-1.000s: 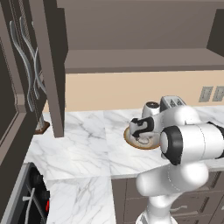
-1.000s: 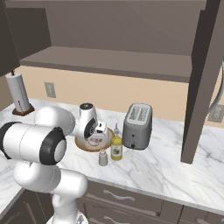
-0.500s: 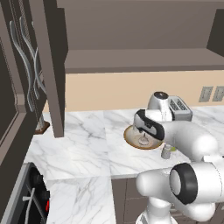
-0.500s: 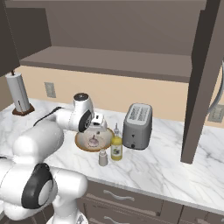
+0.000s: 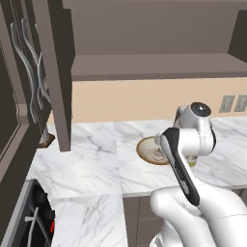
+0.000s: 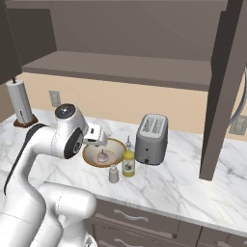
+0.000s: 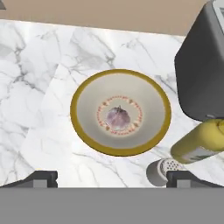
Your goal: Retrieve the bottle and the shaker from the cabinet and place them next to the mixing bowl on the counter. Then add garlic from the fridge to the mixing bowl.
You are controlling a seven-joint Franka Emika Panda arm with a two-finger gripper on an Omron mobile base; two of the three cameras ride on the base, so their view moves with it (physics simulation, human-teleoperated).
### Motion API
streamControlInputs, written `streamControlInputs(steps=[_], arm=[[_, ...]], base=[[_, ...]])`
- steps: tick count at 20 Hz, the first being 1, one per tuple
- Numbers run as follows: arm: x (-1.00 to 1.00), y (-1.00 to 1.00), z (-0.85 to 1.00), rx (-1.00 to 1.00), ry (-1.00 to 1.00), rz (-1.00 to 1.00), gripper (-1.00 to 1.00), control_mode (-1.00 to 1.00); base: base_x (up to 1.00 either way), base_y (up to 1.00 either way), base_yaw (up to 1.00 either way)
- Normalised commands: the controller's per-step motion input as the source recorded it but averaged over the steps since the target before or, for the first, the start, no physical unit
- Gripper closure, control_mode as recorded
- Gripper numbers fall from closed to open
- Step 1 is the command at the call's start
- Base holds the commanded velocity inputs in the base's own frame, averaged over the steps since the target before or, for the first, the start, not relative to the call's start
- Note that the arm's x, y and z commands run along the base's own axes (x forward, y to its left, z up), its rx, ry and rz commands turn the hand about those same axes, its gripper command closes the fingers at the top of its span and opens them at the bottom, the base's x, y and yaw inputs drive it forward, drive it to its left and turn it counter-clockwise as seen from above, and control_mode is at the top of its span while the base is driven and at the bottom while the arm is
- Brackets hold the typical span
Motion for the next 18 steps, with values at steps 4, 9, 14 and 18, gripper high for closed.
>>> streamControlInputs(steps=[4, 9, 14, 18], arm=[[-0.92, 0.02, 1.0, 0.0, -0.13, 0.0, -1.0, -1.0], [-0.44, 0.0, 0.99, 0.0, 0.0, 0.0, -1.0, -1.0], [-0.43, -0.06, 0.9, 0.0, 0.0, 0.0, -1.0, -1.0], [-0.59, -0.03, 0.61, 0.0, -0.05, 0.0, -1.0, -1.0]], base=[[0.0, 0.0, 0.0], [0.0, 0.0, 0.0], [0.0, 0.0, 0.0], [0.0, 0.0, 0.0]])
